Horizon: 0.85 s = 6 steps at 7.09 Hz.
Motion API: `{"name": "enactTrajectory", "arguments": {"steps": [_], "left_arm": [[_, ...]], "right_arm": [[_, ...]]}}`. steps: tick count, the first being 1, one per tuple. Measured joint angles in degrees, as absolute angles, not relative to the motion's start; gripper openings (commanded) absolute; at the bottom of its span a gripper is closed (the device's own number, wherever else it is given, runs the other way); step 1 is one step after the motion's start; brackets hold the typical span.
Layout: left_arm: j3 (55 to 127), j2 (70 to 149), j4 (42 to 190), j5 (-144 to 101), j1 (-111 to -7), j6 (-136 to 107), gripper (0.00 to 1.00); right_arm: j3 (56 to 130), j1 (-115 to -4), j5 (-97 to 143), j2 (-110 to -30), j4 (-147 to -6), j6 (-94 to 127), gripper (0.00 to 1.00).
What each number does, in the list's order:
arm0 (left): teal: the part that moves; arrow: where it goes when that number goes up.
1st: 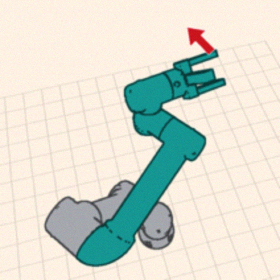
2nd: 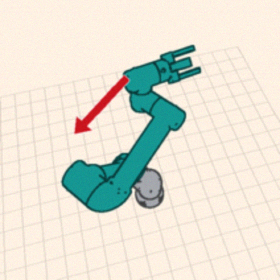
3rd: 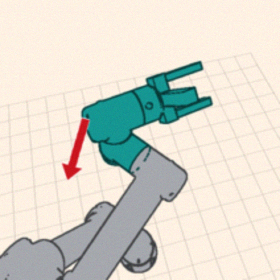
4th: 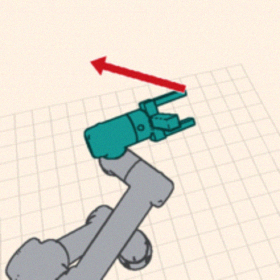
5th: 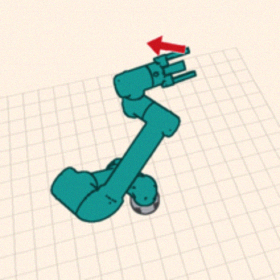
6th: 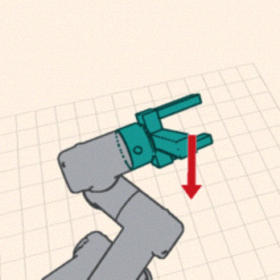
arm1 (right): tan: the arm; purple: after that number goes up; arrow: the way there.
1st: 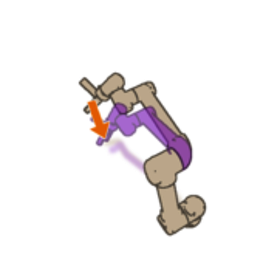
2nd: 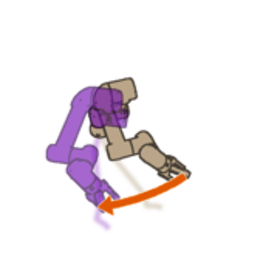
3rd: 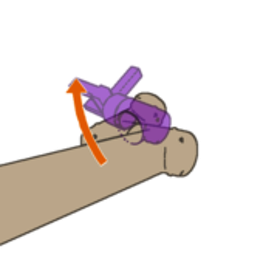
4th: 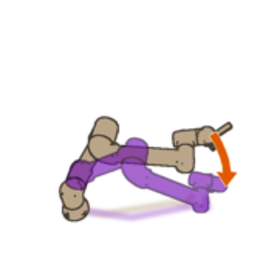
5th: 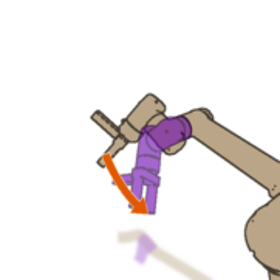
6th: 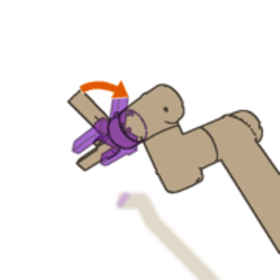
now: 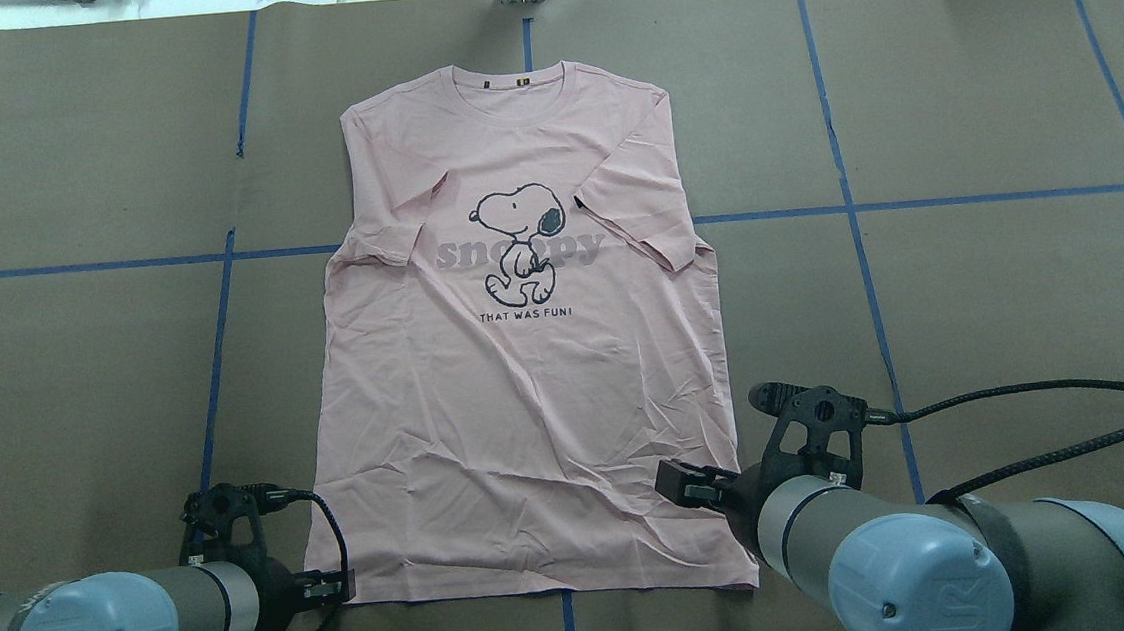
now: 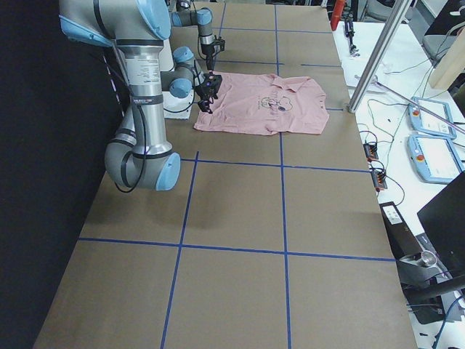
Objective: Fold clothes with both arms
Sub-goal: 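Close both grippers on the hem corners, adjusting the right grip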
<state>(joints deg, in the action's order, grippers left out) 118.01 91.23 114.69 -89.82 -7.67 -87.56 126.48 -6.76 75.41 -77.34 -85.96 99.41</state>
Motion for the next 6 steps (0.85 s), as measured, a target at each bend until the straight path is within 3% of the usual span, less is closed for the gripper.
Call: {"name": "enactTrajectory", "arguments": {"steps": [1,3,4,5,6], "left_arm": [[117.98,91.25,114.64,-89.82,-7.62,-87.58,0.18],[118.00,91.18,114.61,-89.82,-7.57,-87.56,0.00],[118.02,91.13,114.59,-89.82,-7.56,-87.60,0.00],[118.11,91.11,114.51,-89.82,-7.57,-87.66,0.00],[118.43,91.11,114.34,-89.82,-7.64,-87.74,0.00]], "right_arm": [[126.47,-6.75,75.41,-77.34,-85.96,99.41,0.94],[126.47,-6.69,75.41,-77.34,-85.96,99.40,0.94],[126.47,-6.57,75.39,-77.35,-85.96,99.42,0.88],[126.42,-5.97,74.88,-77.34,-85.98,99.52,0.72],[126.17,-4.61,73.66,-77.34,-86.13,100.34,0.62]]}}
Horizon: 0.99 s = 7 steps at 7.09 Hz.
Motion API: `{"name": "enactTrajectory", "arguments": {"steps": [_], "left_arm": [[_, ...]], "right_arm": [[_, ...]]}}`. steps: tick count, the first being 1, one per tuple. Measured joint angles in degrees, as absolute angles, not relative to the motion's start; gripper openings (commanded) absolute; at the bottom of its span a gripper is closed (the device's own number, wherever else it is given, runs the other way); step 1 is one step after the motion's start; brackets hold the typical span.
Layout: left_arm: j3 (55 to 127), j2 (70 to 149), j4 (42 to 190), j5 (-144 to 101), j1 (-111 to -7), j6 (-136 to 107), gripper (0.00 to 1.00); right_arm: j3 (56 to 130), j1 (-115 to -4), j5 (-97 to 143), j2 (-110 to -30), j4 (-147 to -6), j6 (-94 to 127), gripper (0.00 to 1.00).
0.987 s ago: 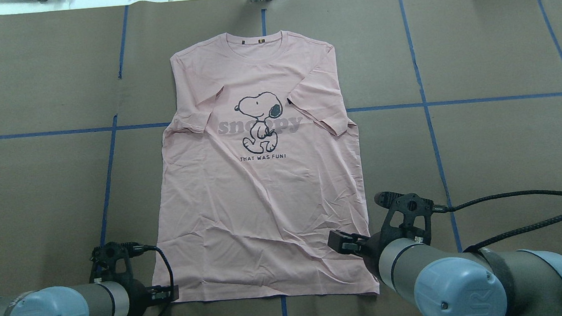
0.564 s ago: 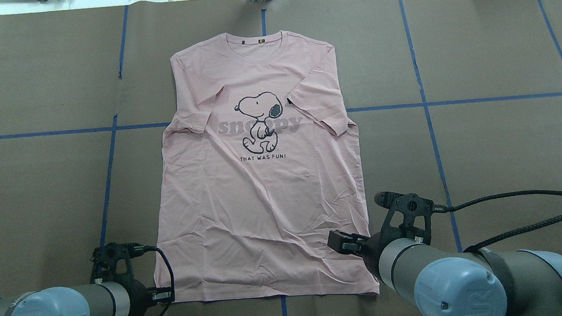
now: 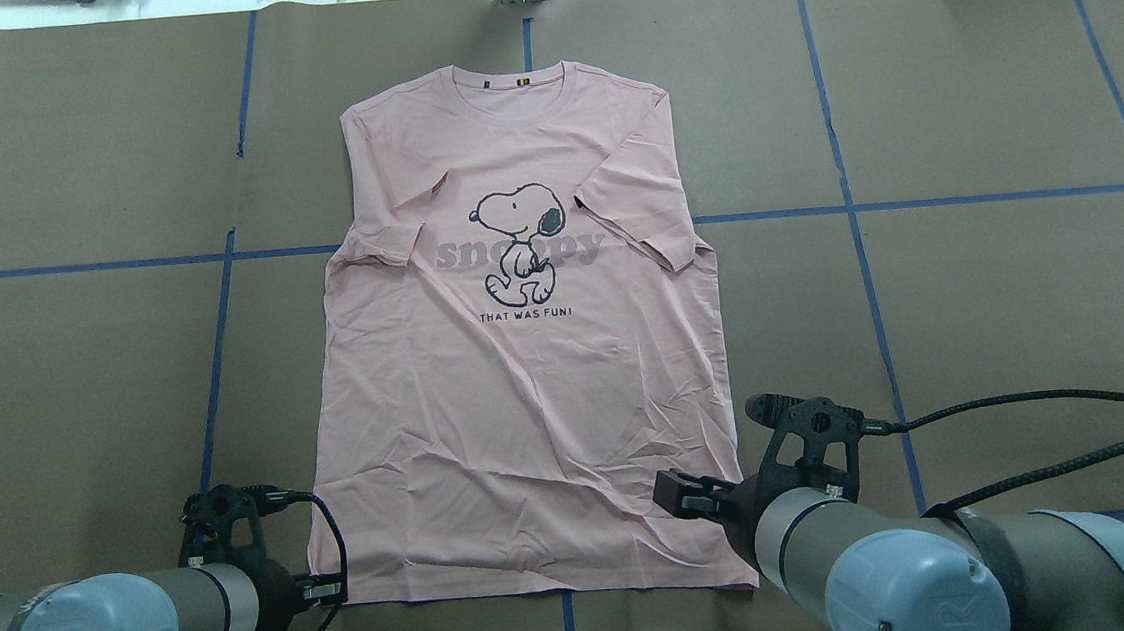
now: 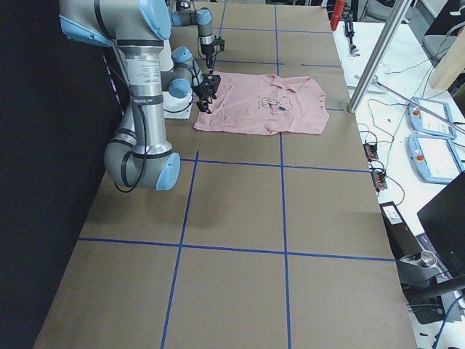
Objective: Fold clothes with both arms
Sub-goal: 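Close both grippers on the hem corners, adjusting the right grip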
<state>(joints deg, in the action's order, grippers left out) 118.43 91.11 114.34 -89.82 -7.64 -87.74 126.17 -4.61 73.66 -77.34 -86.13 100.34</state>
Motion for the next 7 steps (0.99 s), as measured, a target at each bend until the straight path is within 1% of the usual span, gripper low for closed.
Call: {"name": "enactTrajectory", "arguments": {"steps": [3,4,5,6,7], "left_arm": [[120.85,91.33,112.80,-89.96,-7.73,-87.78,0.00],[121.28,91.43,112.61,-90.01,-7.73,-87.78,0.01],[121.50,91.40,112.54,-90.07,-7.76,-87.74,0.53],[121.61,91.21,112.49,-90.17,-7.83,-87.59,0.58],[121.55,90.63,112.34,-90.30,-7.89,-87.28,0.58]], "right_arm": [[123.30,-0.03,69.73,-77.60,-89.67,103.79,0.62],[121.98,0.51,69.33,-77.90,-90.02,104.09,0.62],[121.52,0.74,69.26,-77.89,-90.08,104.24,0.62],[121.49,0.85,69.32,-77.69,-90.09,104.27,0.63],[121.49,0.89,69.38,-77.58,-90.09,104.28,0.63]]}}
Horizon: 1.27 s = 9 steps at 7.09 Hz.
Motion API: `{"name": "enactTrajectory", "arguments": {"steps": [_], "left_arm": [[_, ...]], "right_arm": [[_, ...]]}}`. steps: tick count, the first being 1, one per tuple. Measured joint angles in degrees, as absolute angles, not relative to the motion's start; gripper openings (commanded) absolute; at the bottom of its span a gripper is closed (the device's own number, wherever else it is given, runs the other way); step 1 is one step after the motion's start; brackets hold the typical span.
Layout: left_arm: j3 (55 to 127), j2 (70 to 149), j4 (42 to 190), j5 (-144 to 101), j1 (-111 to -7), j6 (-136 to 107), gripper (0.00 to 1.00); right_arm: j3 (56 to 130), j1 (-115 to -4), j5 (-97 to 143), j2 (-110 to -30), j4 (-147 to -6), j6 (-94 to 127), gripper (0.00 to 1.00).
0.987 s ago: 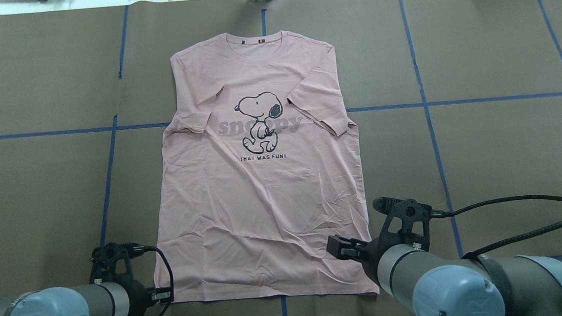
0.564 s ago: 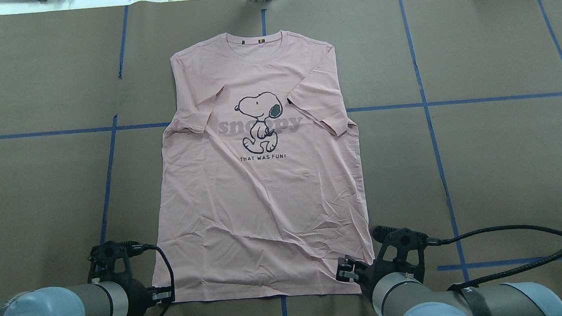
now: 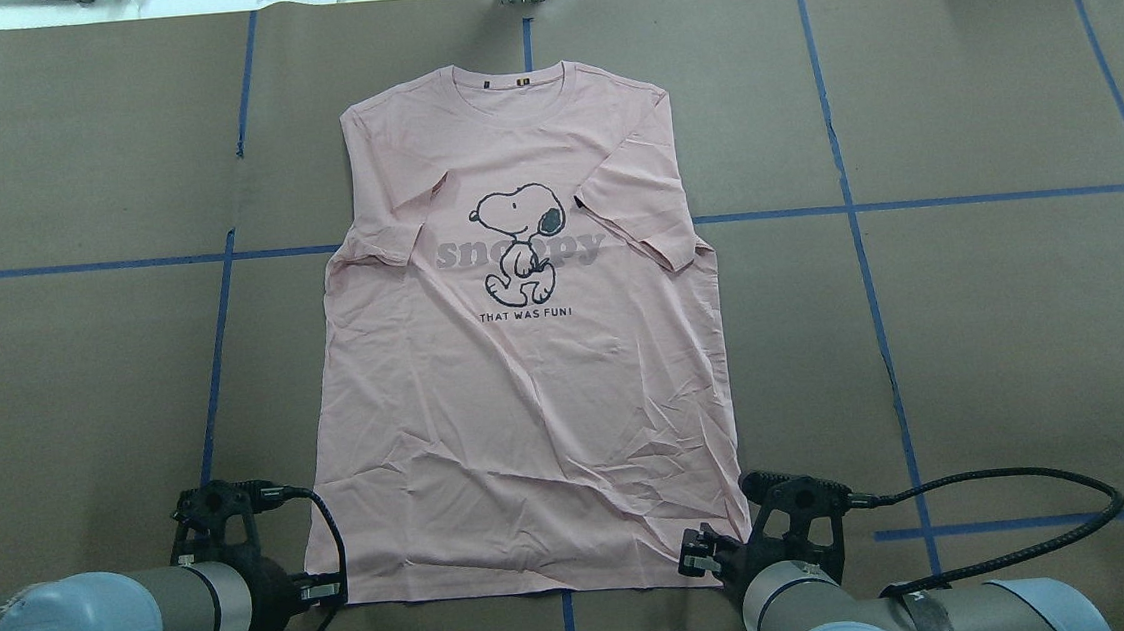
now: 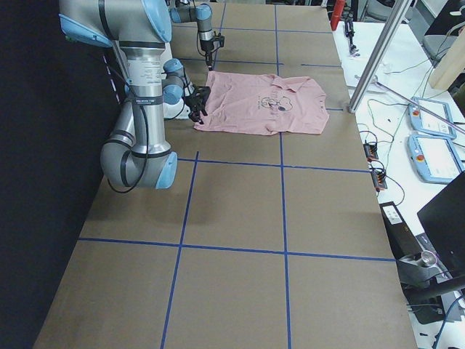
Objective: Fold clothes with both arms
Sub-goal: 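Close both grippers on the hem corners, adjusting the right grip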
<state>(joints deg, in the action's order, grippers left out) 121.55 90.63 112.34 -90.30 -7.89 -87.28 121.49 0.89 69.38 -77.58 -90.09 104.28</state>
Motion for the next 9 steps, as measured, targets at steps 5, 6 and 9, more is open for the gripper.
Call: {"name": "enactTrajectory", "arguments": {"steps": [5,6,9], "left_arm": [[119.45,90.32,112.06,-90.64,-7.50,-87.01,0.54],[118.17,91.69,112.08,-90.68,-7.43,-87.01,0.37],[118.49,92.47,112.09,-90.55,-7.84,-87.24,0.00]], "right_arm": [[121.91,0.78,69.50,-77.57,-89.93,104.24,0.64],[122.05,0.74,69.46,-77.62,-89.92,104.24,0.64],[122.57,0.71,69.36,-77.85,-89.91,104.24,0.65]]}}
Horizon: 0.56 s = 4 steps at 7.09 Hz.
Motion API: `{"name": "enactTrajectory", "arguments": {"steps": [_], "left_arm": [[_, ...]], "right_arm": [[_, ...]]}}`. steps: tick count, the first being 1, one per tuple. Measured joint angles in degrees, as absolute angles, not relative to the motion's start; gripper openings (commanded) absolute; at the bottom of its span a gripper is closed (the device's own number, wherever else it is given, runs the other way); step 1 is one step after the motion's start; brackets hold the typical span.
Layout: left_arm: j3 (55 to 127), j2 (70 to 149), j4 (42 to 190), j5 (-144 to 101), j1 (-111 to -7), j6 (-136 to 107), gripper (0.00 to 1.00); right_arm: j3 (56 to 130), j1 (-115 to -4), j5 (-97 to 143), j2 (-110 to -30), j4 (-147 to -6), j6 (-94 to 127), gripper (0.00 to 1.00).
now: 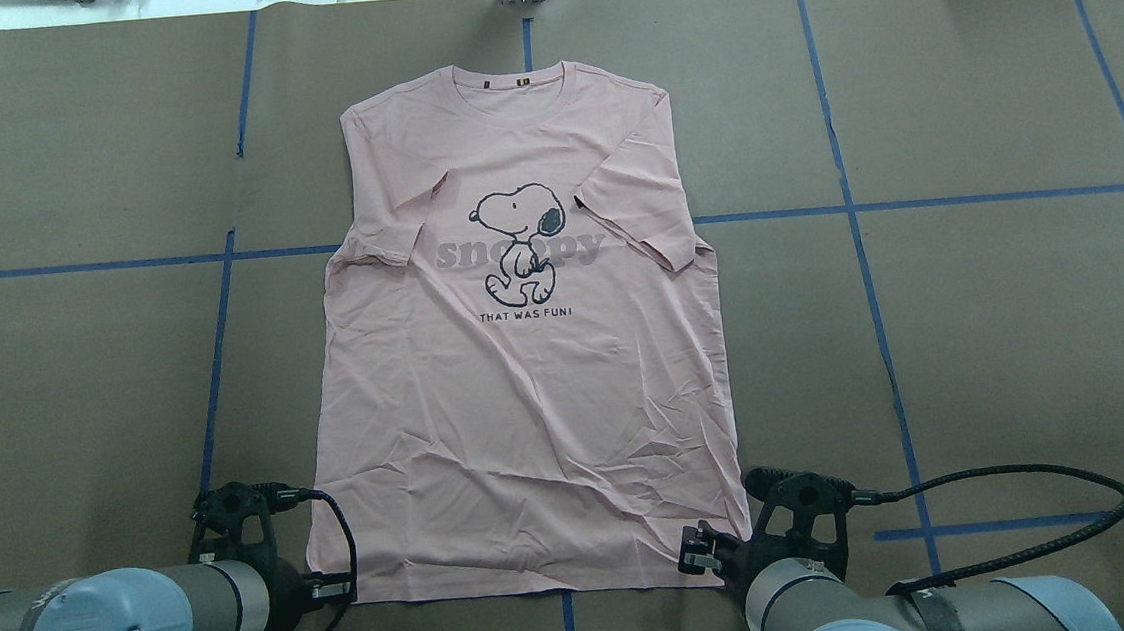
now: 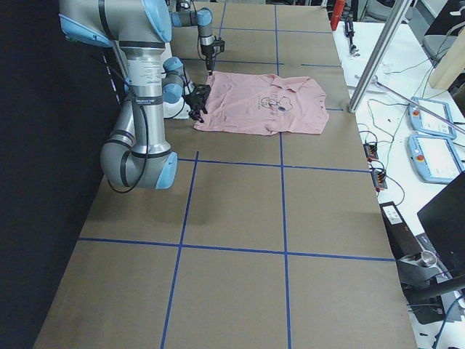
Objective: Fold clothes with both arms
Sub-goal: 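Close both grippers on the hem corners, adjusting the right grip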
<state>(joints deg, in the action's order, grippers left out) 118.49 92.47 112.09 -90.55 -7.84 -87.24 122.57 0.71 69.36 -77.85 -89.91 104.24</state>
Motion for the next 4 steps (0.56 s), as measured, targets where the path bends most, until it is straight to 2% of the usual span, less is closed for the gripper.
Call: {"name": "enactTrajectory", "arguments": {"steps": [4], "left_arm": [[118.85,92.07,111.98,-90.27,-7.98,-87.62,0.00]], "right_arm": [[122.36,0.99,69.27,-78.19,-89.91,104.39,0.60]]}}
